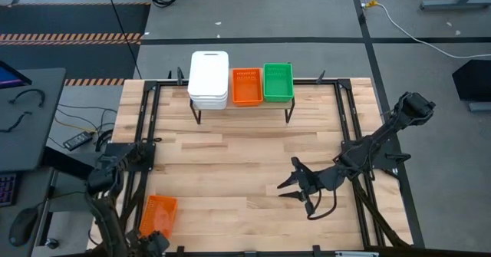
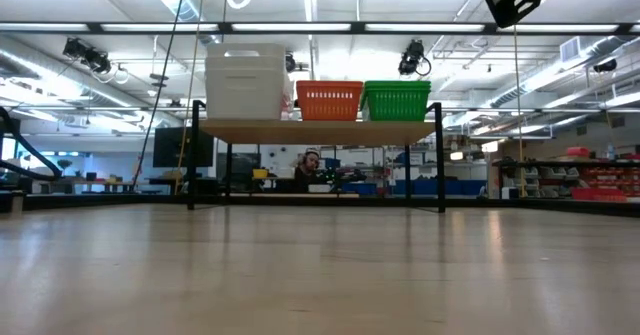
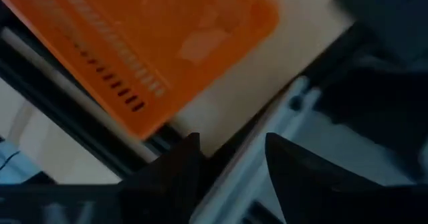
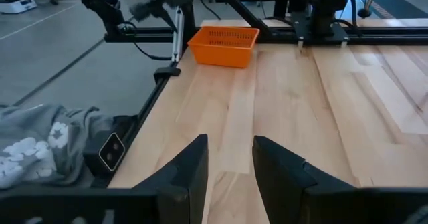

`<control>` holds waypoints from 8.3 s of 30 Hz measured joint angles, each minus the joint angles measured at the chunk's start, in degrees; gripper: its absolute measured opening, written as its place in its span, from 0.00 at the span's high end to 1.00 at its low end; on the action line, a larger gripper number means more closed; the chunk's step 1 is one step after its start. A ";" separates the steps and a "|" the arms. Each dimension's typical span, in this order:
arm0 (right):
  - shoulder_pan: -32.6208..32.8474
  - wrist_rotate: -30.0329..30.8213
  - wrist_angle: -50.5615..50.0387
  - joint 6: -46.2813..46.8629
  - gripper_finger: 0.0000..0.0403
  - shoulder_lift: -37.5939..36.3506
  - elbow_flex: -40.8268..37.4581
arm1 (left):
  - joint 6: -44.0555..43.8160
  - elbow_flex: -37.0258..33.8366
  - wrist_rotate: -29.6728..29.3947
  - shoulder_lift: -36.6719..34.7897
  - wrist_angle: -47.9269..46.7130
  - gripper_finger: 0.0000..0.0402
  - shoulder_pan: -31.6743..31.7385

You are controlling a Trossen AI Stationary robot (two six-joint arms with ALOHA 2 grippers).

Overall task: Stack baskets on shelf by color
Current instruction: Stack the orange bin on top of the orange bins on the shelf

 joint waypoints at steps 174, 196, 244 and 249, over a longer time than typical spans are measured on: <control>-17.40 -4.85 -34.11 5.87 0.50 38.56 35.63 | 107.32 -77.50 -33.11 -50.93 122.00 0.70 42.85; -18.45 -2.96 -42.85 0.69 0.98 33.92 35.58 | 106.27 -77.48 -32.19 -50.93 121.81 0.70 42.43; -51.55 -17.98 -51.71 -36.79 0.98 18.83 53.94 | 102.85 -77.41 -33.65 -50.84 119.15 0.70 46.01; -51.69 -18.77 -53.70 -36.55 0.97 18.82 53.94 | 102.58 -77.41 -31.51 -50.84 119.09 0.70 46.06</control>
